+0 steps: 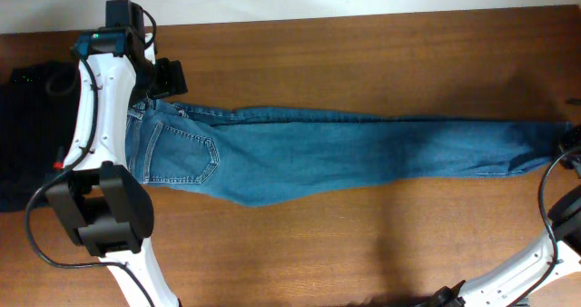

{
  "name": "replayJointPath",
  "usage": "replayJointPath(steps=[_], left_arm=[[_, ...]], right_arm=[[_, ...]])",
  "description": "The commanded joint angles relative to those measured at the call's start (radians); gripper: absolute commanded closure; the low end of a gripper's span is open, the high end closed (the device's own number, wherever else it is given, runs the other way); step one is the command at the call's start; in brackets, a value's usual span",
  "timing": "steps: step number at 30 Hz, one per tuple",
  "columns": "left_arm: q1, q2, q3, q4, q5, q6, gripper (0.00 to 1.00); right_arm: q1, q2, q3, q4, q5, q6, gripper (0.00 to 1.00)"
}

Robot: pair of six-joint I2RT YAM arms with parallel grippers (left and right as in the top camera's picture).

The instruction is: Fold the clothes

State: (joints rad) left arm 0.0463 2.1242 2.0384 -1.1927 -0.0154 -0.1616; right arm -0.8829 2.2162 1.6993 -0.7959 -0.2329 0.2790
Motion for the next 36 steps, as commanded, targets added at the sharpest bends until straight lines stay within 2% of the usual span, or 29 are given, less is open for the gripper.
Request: replayJointPath(steps=[1, 6, 11, 14, 20, 25, 36], left_arm=[[-0.001, -0.006, -0.005, 0.003, -0.018, -0.009, 0.08], [-0.001, -0.011, 0.038, -0.008, -0.018, -0.01, 0.09], [-0.001, -0.021, 0.134, -0.044, -0.013, -0.04, 0.08], [-0.001, -0.023, 0.187, -0.074, -0.014, -0.047, 0.08], [0.0, -0.027, 0.247, -0.104, -0.014, -0.047, 0.07], [0.0, -0.027, 0.254, -0.11, -0.014, -0.047, 0.07], [0.004, -0.027, 0.254, -0.11, -0.018, -0.047, 0.06]], right_arm=[[-0.004, 0.002, 0.089, -0.048, -0.078, -0.09, 0.96], [-0.003, 0.002, 0.257, -0.189, -0.087, -0.174, 0.96], [0.032, 0.002, 0.403, -0.291, -0.263, -0.377, 0.96], [0.086, 0.002, 0.449, -0.344, -0.336, -0.494, 0.96], [0.268, 0.002, 0.467, -0.44, -0.316, -0.693, 0.96], [0.447, -0.002, 0.467, -0.512, -0.19, -0.716, 0.96], [0.763, -0.031, 0.467, -0.649, -0.188, -0.716, 0.96]])
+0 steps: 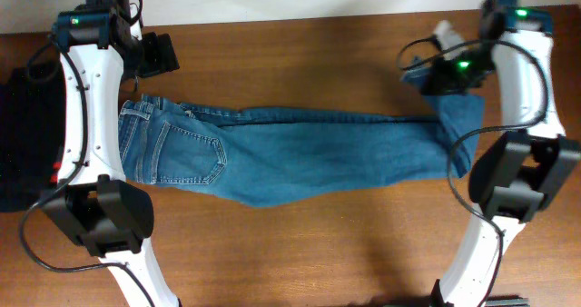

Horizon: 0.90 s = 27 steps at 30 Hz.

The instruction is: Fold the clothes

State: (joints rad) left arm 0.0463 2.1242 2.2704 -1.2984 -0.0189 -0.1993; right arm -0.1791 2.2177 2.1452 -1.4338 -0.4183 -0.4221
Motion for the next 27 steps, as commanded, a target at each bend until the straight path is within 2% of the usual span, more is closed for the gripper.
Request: replayJointPath(steps=[1, 13, 19, 27], left_arm=[[0.005, -0.027, 0.022, -0.004, -0.014, -0.009, 0.06], [0.048, -0.027, 0.021, -0.02, -0.014, -0.009, 0.03], [0.048, -0.027, 0.021, -0.027, -0.014, -0.009, 0.03], [0.048, -0.027, 0.021, -0.031, -0.014, -0.009, 0.02]], right_arm=[[0.082, -0.035, 0.021, -0.016, -0.003, -0.015, 0.96], [0.345, -0.085, 0.02, -0.031, -0.033, 0.039, 0.96], [0.441, -0.085, 0.019, 0.038, -0.033, 0.136, 0.96], [0.553, -0.085, 0.013, 0.071, -0.021, 0.178, 0.96]])
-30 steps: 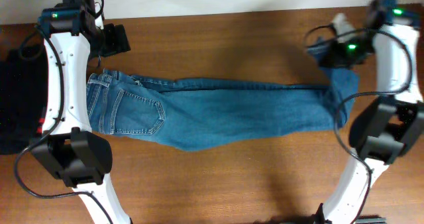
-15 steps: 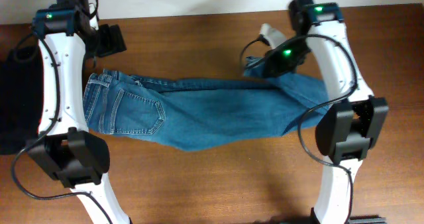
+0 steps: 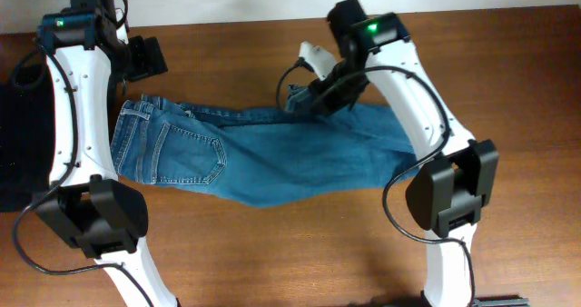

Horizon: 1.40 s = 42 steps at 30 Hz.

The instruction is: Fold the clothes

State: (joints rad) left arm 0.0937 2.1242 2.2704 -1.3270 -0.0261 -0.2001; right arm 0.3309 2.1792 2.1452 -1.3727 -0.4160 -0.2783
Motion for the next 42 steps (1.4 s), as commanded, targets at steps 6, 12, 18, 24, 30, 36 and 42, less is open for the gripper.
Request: replayJointPath(steps=[6, 12, 18, 24, 30, 36, 42], left_arm=[[0.001, -0.027, 0.021, -0.003, -0.007, -0.008, 0.02], [0.001, -0.027, 0.021, -0.011, -0.007, -0.008, 0.02], [0.001, -0.027, 0.021, -0.013, -0.007, -0.008, 0.02], [0.001, -0.027, 0.021, -0.009, -0.007, -0.008, 0.02], [0.001, -0.027, 0.021, -0.009, -0.007, -0.008, 0.02], [0.001, -0.027, 0.023, 0.0, -0.007, -0.008, 0.02], [0.001, -0.027, 0.025, 0.001, -0.006, -0.008, 0.01]], right_arm=[[0.111, -0.046, 0.013, 0.032, -0.017, 0.06, 0.96], [0.146, -0.039, -0.008, 0.047, 0.016, 0.119, 0.96], [0.148, -0.029, -0.132, 0.096, 0.058, 0.134, 0.96], [0.149, -0.029, -0.259, 0.172, 0.043, 0.135, 0.96], [0.168, -0.029, -0.338, 0.2, 0.039, 0.134, 0.71], [0.18, -0.036, -0.326, 0.186, -0.025, 0.131, 0.26], [0.177, -0.069, -0.156, 0.082, -0.069, 0.099, 0.17]])
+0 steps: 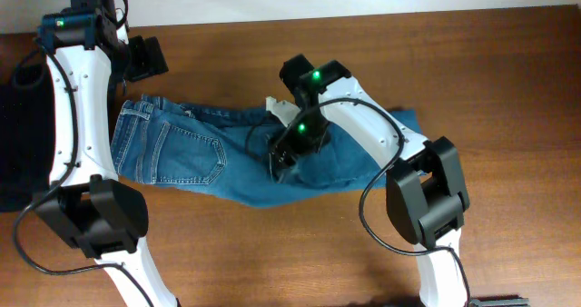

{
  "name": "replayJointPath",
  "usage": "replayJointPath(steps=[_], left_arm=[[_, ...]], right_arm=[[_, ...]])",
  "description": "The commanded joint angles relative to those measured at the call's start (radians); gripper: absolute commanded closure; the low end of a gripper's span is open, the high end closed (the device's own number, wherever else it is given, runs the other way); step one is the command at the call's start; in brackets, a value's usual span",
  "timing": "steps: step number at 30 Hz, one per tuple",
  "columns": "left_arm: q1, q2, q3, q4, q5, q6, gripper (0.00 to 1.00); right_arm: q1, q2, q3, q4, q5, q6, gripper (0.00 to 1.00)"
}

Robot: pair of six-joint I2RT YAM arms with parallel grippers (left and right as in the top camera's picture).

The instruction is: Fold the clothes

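Blue jeans (182,153) lie across the brown table (508,207), waist to the left and back pocket up. The legs are doubled back to the left, with the fold at the right (399,125). My right gripper (280,158) is low over the middle of the jeans and shut on the leg ends, which its body mostly hides. My left gripper (145,58) hovers over bare table just behind the waistband, apart from the cloth. Its jaws are too dark to read.
A dark garment (18,134) lies at the table's left edge, beside the left arm. The table's back edge meets a white wall. Bare wood stretches to the right of the fold and along the front.
My right gripper moved left and toward the front with the leg ends, from above the knee area to the thigh area. The fold at the right has flattened. The left arm stayed put.
The jeans lay stretched full length, my left gripper at the waistband and the right at the leg ends by the table's right edge. Then the left gripper stood behind the waist, off the cloth. The right gripper held the leg ends ever farther left, doubling the legs over.
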State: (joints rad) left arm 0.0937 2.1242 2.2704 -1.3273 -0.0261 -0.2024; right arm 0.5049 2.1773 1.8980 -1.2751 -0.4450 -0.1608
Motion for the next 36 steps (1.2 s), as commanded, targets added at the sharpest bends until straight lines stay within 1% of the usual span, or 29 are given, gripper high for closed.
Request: replayJointPath(steps=[1, 4, 7, 11, 12, 14, 16, 19, 23, 27, 29, 33, 36], left_arm=[[0.001, -0.027, 0.025, -0.002, -0.006, -0.006, 0.02], [0.001, -0.027, 0.025, -0.016, 0.014, -0.006, 0.02], [0.0, -0.027, 0.025, -0.045, 0.101, -0.006, 0.02], [-0.022, -0.027, 0.025, -0.075, 0.21, -0.005, 0.09], [-0.036, -0.027, 0.025, -0.081, 0.246, 0.008, 0.1], [-0.074, -0.027, 0.025, -0.089, 0.335, 0.073, 0.11], [-0.127, -0.027, 0.025, -0.101, 0.379, 0.105, 0.11], [-0.225, -0.025, 0.02, -0.128, 0.354, 0.126, 0.11], [-0.346, -0.003, 0.012, -0.193, 0.225, 0.121, 0.11], [-0.43, 0.018, -0.039, -0.228, 0.218, 0.094, 0.11], [-0.452, 0.024, -0.083, -0.206, 0.212, 0.074, 0.08], [-0.465, 0.035, -0.193, -0.158, 0.214, 0.013, 0.07], [-0.465, 0.041, -0.279, -0.118, 0.266, -0.018, 0.07]], right_arm=[[0.003, -0.076, 0.129, -0.041, -0.029, -0.019, 0.16], [0.001, -0.093, 0.22, -0.103, 0.049, -0.013, 0.16], [-0.016, -0.101, 0.287, -0.15, 0.149, 0.055, 0.16], [-0.072, -0.102, 0.314, -0.211, 0.264, 0.162, 0.16], [-0.091, -0.102, 0.314, -0.223, 0.278, 0.188, 0.16], [-0.135, -0.101, 0.314, -0.241, 0.281, 0.217, 0.16], [-0.18, -0.101, 0.314, -0.248, 0.281, 0.23, 0.16], [-0.252, -0.101, 0.312, -0.261, 0.28, 0.23, 0.12], [-0.332, -0.097, 0.311, -0.299, 0.282, 0.229, 0.09], [-0.405, -0.093, 0.308, -0.327, 0.282, 0.218, 0.09], [-0.432, -0.093, 0.307, -0.336, 0.283, 0.216, 0.09], [-0.471, -0.093, 0.299, -0.349, 0.285, 0.169, 0.09], [-0.489, -0.093, 0.291, -0.357, 0.286, 0.155, 0.09]])
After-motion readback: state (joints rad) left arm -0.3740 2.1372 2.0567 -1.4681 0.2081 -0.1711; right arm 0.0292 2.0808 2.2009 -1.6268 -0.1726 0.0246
